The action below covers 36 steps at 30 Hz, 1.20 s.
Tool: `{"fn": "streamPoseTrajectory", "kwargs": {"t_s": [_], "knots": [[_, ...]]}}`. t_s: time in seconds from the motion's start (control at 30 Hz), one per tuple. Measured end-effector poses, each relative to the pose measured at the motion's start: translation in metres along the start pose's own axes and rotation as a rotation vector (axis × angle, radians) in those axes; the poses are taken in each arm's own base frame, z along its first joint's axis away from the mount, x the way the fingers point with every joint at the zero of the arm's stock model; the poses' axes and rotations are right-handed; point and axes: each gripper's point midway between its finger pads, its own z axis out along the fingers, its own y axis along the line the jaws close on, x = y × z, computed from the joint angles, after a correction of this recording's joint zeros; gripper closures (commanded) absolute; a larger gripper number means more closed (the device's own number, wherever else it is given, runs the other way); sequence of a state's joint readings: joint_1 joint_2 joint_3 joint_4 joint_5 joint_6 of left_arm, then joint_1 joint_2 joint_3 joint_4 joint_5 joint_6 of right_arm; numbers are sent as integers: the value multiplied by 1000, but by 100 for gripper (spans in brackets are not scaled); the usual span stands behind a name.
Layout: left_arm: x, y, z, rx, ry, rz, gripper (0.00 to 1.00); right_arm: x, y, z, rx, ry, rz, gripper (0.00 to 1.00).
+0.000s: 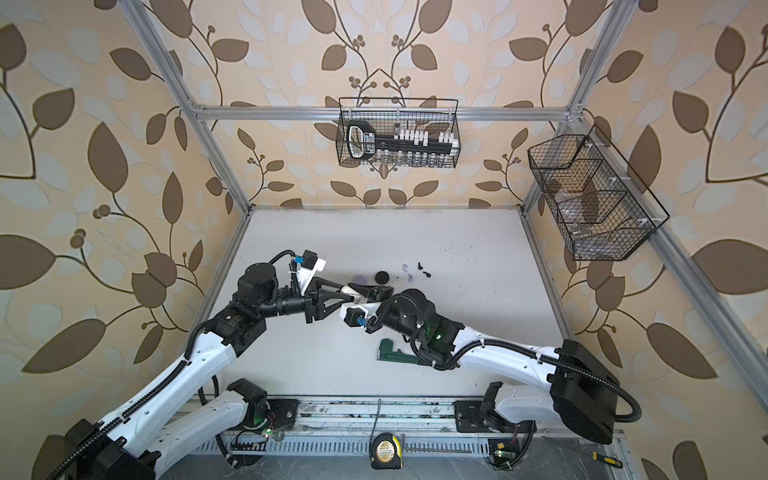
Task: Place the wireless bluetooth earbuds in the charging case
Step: 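Grasp the cream case with the left gripper and open the right gripper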
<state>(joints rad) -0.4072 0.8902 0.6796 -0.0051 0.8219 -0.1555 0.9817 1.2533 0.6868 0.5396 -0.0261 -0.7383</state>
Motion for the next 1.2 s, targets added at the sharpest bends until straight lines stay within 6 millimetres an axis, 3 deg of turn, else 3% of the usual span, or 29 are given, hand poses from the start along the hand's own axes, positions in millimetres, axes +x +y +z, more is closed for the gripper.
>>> {"fn": "streamPoseTrajectory", "kwargs": {"t_s": [0.53,0.83,1.2], "knots": [[1,-3,2,11,9,8,59,-7,-4,0,21,-22,-1,88],[1,-7,4,21,17,21,67,-11,-1,0,19,-31,-3,88],[-1,-5,4,9,10,28,61,-11,-6,1,50,-24,-1,88]]}}
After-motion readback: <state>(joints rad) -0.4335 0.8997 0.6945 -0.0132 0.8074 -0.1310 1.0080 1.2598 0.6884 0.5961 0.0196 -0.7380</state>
